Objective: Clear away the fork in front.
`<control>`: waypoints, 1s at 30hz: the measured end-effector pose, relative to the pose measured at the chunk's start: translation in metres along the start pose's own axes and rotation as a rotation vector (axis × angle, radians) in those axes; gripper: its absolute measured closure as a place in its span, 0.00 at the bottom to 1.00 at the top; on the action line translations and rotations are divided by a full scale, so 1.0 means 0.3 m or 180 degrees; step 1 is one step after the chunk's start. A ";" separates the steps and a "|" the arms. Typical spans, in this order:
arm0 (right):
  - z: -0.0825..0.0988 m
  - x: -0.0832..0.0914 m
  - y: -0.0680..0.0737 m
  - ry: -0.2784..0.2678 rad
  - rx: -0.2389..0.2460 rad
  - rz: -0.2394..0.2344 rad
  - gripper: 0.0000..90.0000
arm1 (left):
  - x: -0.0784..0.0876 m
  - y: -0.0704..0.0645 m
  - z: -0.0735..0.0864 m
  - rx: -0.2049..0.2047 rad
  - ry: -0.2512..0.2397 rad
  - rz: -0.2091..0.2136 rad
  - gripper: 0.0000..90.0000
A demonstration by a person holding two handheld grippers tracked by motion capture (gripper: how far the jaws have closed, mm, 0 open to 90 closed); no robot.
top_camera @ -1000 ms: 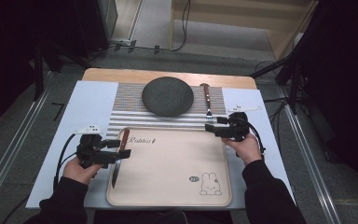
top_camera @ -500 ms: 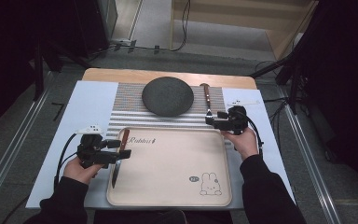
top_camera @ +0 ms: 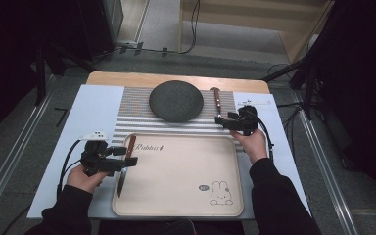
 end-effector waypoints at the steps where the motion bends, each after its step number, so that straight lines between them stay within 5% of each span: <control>1: -0.005 -0.002 0.000 0.0004 0.0001 0.0007 0.28 | 0.001 0.001 -0.001 0.0000 -0.0006 0.0002 0.30; 8: -0.053 -0.026 -0.026 0.0010 -0.0016 0.0023 0.29 | 0.002 0.004 0.000 0.0018 -0.0006 0.0009 0.30; 30: -0.154 -0.163 -0.090 0.0125 -0.0106 0.0476 0.31 | -0.009 -0.010 0.003 -0.0040 0.0033 0.0038 0.30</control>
Point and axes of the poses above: each handheld gripper's, and its own axes: x roughly backward along the jaws, z roughly out of its underside, y roughly to its left, the point moved 6 cm from there along -x, roughly forward along the jaws, and after that the axes turned 1 degree about -y, right-handed, at the moved point
